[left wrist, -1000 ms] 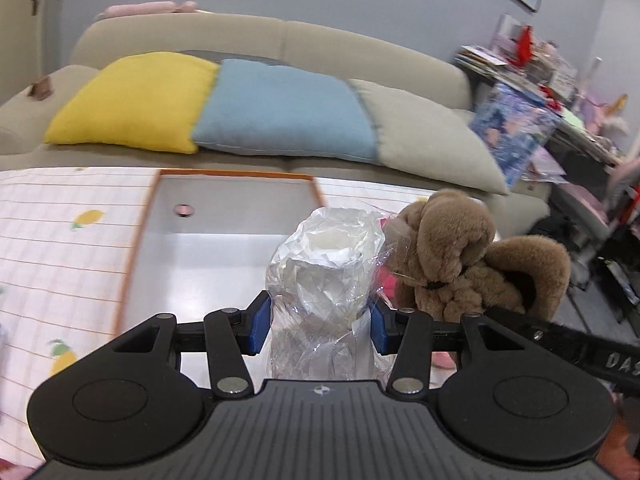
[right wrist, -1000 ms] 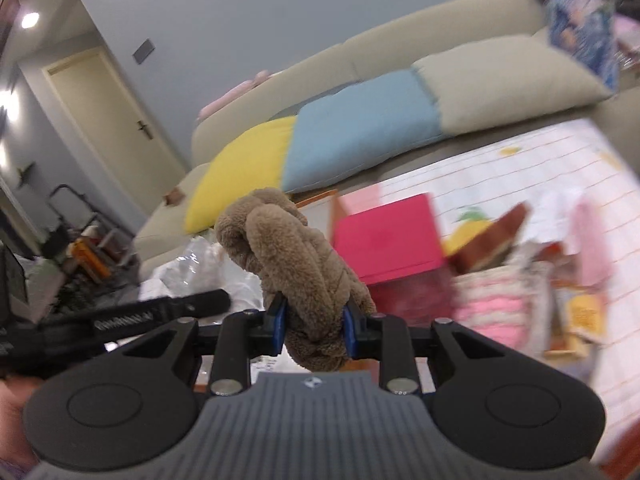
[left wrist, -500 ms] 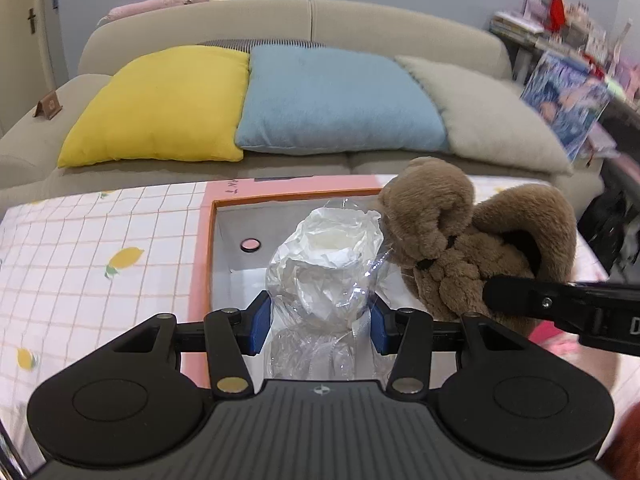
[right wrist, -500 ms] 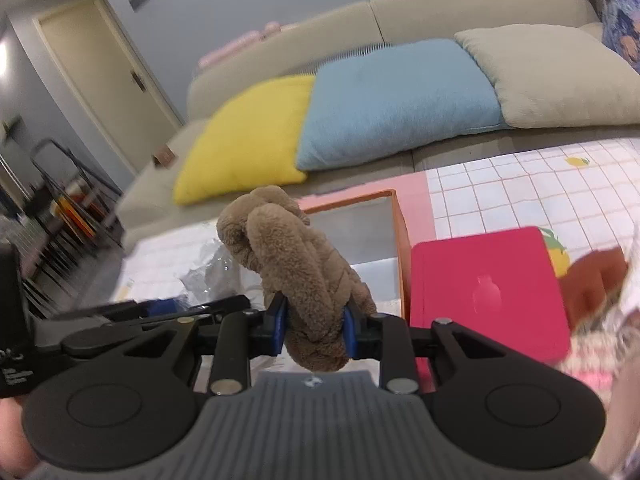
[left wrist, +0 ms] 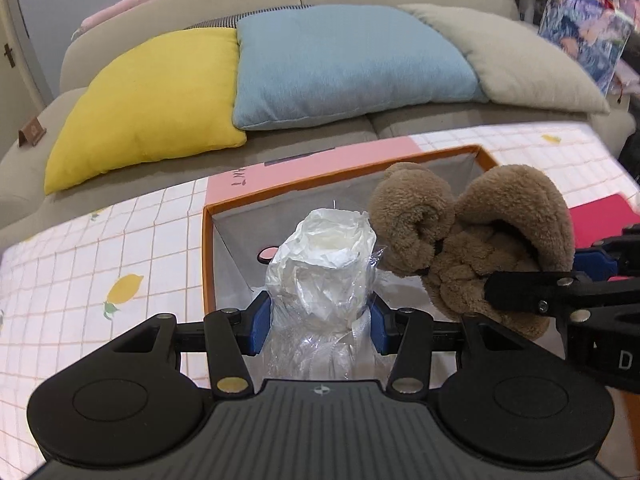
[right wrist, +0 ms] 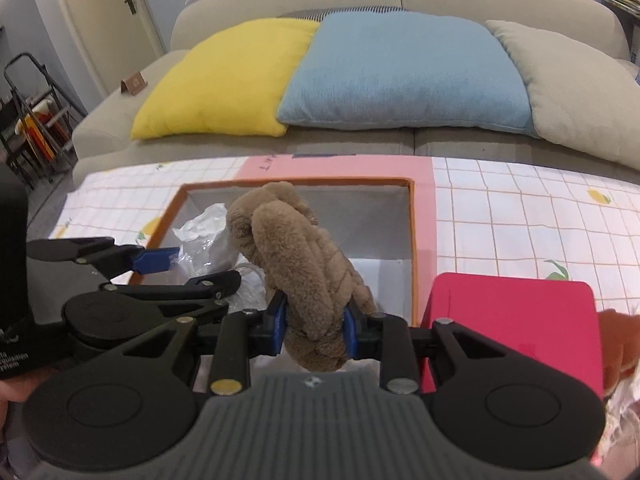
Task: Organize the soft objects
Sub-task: 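Carry both items over the white box and open both tools to drop them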
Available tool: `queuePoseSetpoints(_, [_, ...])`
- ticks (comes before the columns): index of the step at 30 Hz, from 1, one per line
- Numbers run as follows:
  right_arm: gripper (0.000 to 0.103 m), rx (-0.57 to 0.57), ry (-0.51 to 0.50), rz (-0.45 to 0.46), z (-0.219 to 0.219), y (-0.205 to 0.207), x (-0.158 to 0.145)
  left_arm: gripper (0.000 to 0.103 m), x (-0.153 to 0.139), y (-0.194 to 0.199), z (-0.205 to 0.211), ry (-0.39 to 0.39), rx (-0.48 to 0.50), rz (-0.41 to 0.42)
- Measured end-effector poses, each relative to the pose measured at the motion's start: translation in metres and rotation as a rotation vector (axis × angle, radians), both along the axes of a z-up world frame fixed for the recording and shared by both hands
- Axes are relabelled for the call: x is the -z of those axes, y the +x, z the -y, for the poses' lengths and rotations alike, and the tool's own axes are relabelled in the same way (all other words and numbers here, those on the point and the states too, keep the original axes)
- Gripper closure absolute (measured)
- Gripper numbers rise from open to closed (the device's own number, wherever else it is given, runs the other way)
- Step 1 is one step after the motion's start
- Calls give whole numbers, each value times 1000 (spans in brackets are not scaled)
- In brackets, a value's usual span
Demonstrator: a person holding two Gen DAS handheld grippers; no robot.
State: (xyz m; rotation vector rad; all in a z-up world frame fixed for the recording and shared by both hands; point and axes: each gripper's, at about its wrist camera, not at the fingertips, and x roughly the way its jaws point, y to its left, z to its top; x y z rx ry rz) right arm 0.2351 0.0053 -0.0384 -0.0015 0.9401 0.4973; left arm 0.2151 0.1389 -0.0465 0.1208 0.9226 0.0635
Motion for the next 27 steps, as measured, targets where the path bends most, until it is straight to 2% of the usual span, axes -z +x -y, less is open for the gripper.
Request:
queuePoseSetpoints(8, [74, -42, -61, 13, -16, 10, 16, 47, 12, 9, 1, 86, 15, -21])
queuePoseSetpoints(12, [72, -32, -75, 16, -18, 14, 23, 43, 16, 9, 5, 124, 29, -29])
queuePoseSetpoints(20, [63, -45, -71, 17, -12, 18, 24, 29, 13, 7, 8, 138, 39, -34])
queuePoseSetpoints(21, [62, -48, -68, 19, -11, 19, 23, 25, 11, 6, 8, 140, 36, -31])
queuePoseSetpoints(25, [53, -53, -48, 20, -4, 19, 16, 15, 3, -1, 9, 155, 25, 7])
queuePoseSetpoints(27, [50, -55, -37, 21, 0, 18, 13, 14, -4, -6, 8, 136, 21, 20])
